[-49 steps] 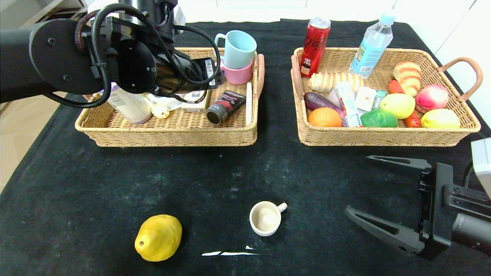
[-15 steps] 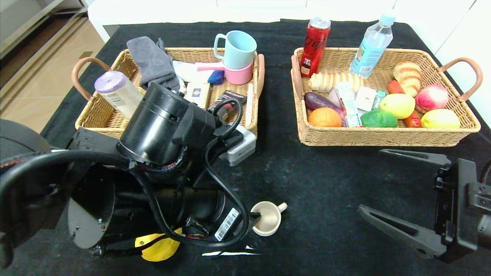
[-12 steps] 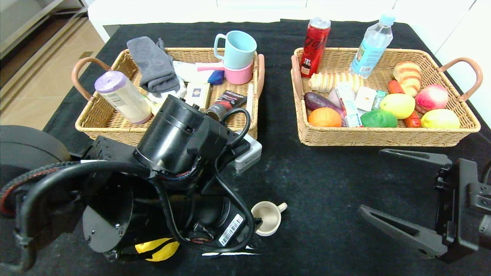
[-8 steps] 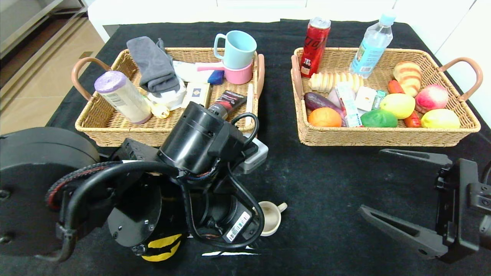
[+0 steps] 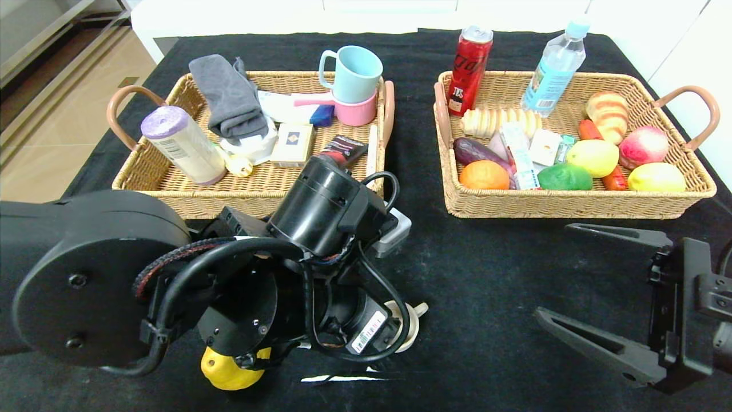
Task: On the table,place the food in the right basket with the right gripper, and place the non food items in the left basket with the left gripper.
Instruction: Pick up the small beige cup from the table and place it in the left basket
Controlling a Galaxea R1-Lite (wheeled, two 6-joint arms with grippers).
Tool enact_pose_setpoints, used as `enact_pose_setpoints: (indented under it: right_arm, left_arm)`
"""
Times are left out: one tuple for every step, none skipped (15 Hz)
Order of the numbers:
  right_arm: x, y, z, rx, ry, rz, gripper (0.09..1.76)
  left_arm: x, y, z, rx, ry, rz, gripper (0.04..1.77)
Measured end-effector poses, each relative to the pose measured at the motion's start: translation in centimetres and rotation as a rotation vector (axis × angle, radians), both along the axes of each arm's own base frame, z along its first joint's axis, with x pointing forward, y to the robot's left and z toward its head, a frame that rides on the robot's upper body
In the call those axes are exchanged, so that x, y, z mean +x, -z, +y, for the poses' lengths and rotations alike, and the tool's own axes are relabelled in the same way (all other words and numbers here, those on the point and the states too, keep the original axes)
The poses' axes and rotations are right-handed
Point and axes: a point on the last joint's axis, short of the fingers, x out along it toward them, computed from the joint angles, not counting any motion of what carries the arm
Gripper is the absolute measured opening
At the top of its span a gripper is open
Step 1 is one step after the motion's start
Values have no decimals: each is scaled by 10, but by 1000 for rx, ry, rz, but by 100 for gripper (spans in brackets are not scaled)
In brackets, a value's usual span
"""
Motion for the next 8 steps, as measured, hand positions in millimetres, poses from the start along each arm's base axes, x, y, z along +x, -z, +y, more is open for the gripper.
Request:
enact_pose_setpoints:
  right_arm:
    - [0,0,0,0,0,0,171]
    - [0,0,0,0,0,1,171]
    - [0,1,0,-2,0,4,171]
    - [0,1,0,-2,0,5,171]
    - [0,1,0,-3,0,7,171]
    - [1,2,0,-4,0,9,171]
    - [1,2,1,-6,0,10,171]
    - [1,3,1,-6,0,12,171]
  left_arm:
    - [1,2,-1,3,0,4,172]
    - [2,3,-2,4,-1,5,172]
    - [3,5,-4,5,-1,6,172]
    - [3,6,-4,6,-2,9,172]
    - [4,7,-5,8,-3,12,172]
    - [4,8,-5,11,-3,16,172]
    - [4,8,-5,13,-2,17,172]
    - [4,9,-6,13,-2,19,172]
